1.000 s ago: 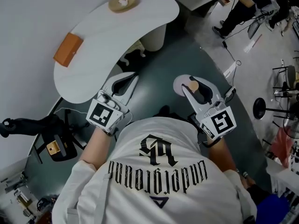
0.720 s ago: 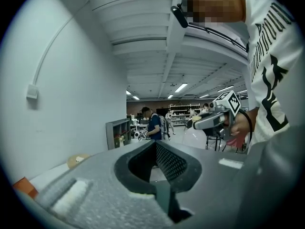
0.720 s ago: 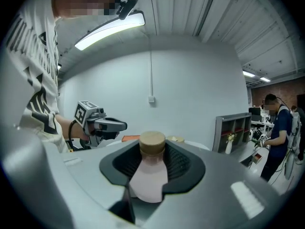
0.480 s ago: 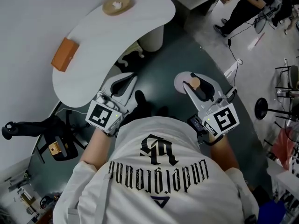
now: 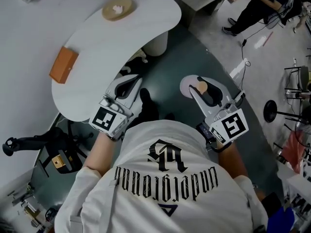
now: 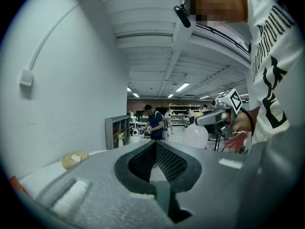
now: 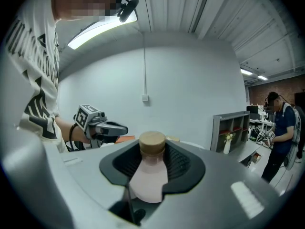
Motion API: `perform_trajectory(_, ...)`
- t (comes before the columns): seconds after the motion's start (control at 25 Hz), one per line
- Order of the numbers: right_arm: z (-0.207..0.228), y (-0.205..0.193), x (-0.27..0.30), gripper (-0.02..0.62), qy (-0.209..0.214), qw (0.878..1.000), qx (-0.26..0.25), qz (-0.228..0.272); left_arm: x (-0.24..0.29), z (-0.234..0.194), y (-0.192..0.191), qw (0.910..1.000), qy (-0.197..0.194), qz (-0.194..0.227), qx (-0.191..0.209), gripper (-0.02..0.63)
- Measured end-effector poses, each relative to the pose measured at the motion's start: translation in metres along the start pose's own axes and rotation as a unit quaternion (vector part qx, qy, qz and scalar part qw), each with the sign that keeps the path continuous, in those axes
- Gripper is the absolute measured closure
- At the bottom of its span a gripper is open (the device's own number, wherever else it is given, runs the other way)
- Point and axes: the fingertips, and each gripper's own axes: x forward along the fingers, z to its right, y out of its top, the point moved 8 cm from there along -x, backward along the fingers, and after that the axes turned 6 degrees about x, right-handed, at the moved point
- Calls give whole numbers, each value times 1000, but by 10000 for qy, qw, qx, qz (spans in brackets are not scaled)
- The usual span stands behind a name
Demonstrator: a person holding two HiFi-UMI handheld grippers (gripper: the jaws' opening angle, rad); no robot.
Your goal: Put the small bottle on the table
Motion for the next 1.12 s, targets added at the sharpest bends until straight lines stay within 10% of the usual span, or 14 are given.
perform_trajectory(1.12,12,70,246,460,-56,9996,-258,-47,-12,-243,-18,9996,-64,285,-54,600)
